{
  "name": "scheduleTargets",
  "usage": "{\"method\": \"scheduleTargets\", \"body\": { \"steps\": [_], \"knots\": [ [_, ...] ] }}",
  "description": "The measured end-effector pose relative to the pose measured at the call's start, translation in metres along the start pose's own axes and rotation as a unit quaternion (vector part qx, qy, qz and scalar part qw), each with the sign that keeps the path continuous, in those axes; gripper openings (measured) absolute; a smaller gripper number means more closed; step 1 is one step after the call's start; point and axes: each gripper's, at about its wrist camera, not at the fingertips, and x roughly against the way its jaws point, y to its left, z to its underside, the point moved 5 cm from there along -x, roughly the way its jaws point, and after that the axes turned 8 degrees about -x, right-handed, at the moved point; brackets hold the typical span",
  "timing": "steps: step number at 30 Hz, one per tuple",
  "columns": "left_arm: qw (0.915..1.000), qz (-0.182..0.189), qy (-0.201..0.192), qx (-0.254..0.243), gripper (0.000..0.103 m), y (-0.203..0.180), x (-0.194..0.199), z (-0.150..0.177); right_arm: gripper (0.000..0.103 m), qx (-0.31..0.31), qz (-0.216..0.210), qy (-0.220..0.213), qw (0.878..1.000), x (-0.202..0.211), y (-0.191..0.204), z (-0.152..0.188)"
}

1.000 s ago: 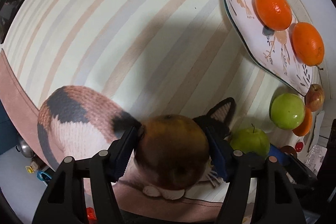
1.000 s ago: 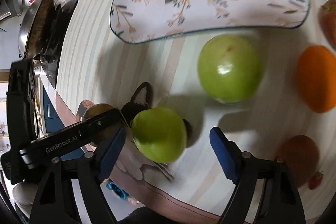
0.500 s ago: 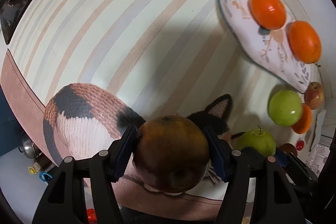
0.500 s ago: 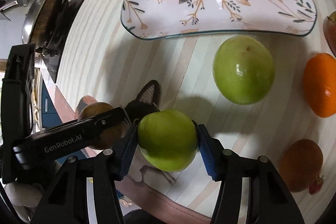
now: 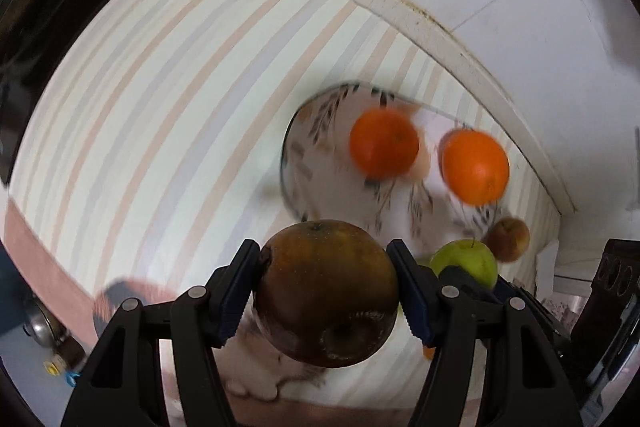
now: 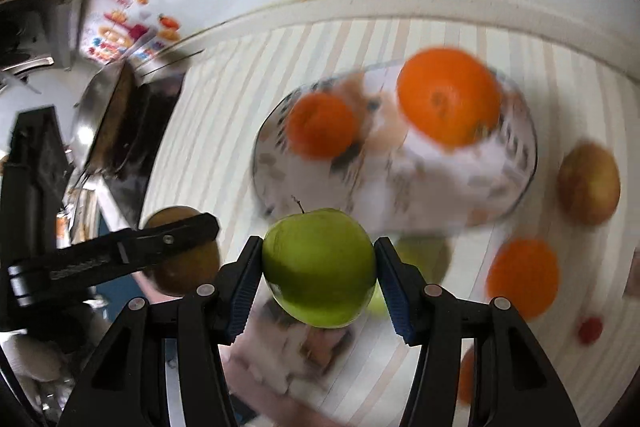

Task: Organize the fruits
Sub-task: 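Carry the dark red apple and green apple over the plate with both tools, then open both tools to set the apples down on the plate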

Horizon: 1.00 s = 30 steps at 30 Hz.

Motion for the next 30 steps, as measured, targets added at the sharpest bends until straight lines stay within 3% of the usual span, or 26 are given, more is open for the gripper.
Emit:
{"method": "scheduleTargets", "body": {
  "steps": [6, 19, 21, 24, 26, 30],
  "knots": [
    [0.999, -0.011, 0.042, -0.009, 0.063, 0.007, -0.036, -0.037, 0.059, 0.013, 0.033, 0.013, 0.999, -0.033, -0.008, -0.024],
    [0.9959, -0.033, 0.084, -0.004, 0.065, 0.01, -0.071, -0.039, 0.06, 0.017, 0.036, 0.055, 0.998, -0.076, -0.008, -0.025],
    [0.9961, -0.023, 0.085, -0.003, 0.066, 0.009, -0.07, -0.039, 0.073, 0.016, 0.032, 0.056, 0.998, -0.074, -0.009, -0.026],
    [0.9969, -0.025, 0.074, -0.007, 0.067, 0.005, -0.065, -0.044, 0.078, 0.016, 0.031, 0.056, 0.998, -0.066, -0.009, -0.026],
    [0.9975, -0.024, 0.066, -0.011, 0.074, 0.004, -0.057, -0.043, 0.083, 0.016, 0.034, 0.053, 0.998, -0.059, -0.01, -0.026],
    [0.9982, -0.039, 0.043, -0.016, 0.074, 0.005, -0.039, -0.037, 0.093, 0.015, 0.053, 0.042, 0.998, -0.039, -0.014, -0.023]
  ]
}}
